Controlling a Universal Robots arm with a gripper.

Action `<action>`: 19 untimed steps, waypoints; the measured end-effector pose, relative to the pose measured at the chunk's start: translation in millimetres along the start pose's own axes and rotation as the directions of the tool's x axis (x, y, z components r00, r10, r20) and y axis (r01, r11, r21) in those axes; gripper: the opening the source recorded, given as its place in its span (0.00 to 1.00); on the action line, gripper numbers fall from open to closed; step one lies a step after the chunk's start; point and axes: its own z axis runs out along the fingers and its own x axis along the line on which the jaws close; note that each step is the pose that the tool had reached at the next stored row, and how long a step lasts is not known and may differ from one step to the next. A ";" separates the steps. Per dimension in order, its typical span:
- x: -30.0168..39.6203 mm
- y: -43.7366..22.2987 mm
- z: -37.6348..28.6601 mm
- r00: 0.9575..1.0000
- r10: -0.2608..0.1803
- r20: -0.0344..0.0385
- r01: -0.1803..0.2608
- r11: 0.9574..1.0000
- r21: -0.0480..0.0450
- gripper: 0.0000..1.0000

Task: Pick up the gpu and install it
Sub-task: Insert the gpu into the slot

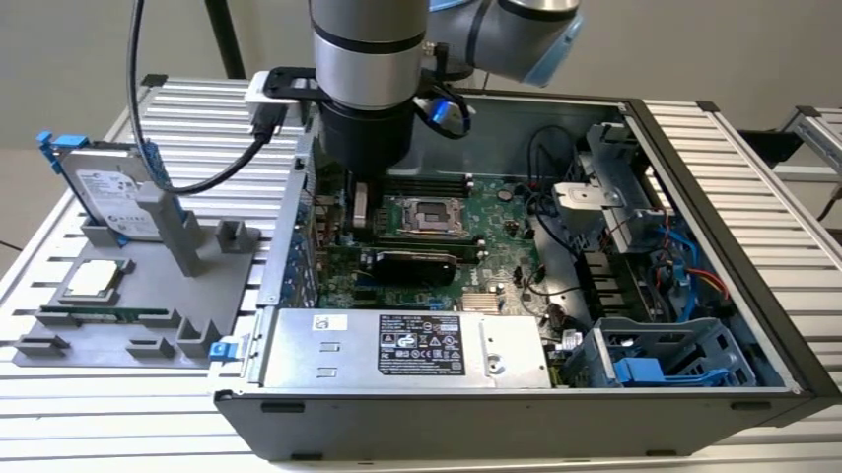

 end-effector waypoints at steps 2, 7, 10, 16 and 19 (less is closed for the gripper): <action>-0.4 4.1 0.1 1.000 -0.002 0.000 0.002 1.000 0.000 0.00; -1.7 15.2 0.3 1.000 -0.007 -0.001 0.007 1.000 0.000 0.00; -2.1 20.2 -1.4 1.000 -0.008 0.000 0.008 1.000 0.000 0.00; -3.0 29.7 -4.3 1.000 -0.008 0.000 0.008 1.000 0.000 0.00; -3.6 34.0 -5.7 1.000 -0.009 0.000 0.009 1.000 0.000 0.00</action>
